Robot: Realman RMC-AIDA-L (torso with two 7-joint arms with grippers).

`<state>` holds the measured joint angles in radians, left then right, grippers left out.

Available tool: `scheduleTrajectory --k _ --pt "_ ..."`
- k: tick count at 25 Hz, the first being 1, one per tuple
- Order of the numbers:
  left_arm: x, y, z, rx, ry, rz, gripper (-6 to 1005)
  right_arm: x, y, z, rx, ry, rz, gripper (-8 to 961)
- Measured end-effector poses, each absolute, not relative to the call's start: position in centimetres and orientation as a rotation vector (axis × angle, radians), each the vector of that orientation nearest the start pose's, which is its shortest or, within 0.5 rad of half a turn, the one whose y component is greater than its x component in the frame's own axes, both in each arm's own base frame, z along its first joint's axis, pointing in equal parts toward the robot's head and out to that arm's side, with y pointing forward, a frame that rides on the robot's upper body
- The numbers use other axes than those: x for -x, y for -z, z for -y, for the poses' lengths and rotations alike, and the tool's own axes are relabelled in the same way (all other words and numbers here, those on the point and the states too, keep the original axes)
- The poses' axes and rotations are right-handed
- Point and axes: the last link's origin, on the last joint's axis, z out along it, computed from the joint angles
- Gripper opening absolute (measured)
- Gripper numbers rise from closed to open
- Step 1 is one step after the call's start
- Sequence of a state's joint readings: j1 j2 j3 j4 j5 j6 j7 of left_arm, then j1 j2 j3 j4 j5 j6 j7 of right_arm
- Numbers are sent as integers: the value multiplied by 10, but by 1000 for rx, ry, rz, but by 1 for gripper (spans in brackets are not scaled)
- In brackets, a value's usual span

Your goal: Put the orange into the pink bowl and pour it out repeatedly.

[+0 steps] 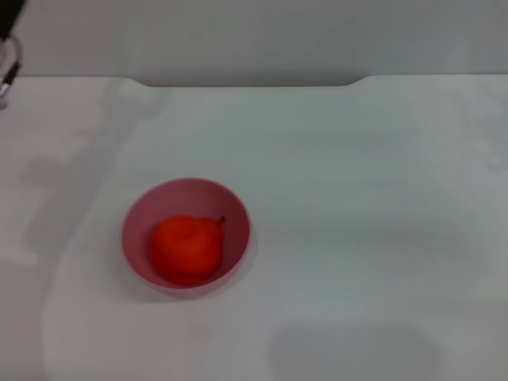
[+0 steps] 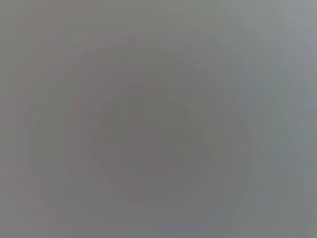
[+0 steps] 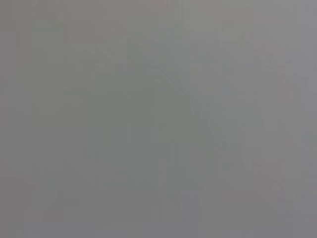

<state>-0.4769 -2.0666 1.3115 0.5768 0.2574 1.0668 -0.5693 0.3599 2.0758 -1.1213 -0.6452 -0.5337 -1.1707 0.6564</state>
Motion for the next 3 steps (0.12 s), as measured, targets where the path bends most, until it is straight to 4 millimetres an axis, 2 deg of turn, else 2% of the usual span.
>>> scheduleTrajectory --k 3 --pt "248 -71 -393 1475 1080 260 798 -269 -94 -371 1550 -1047 -261 593"
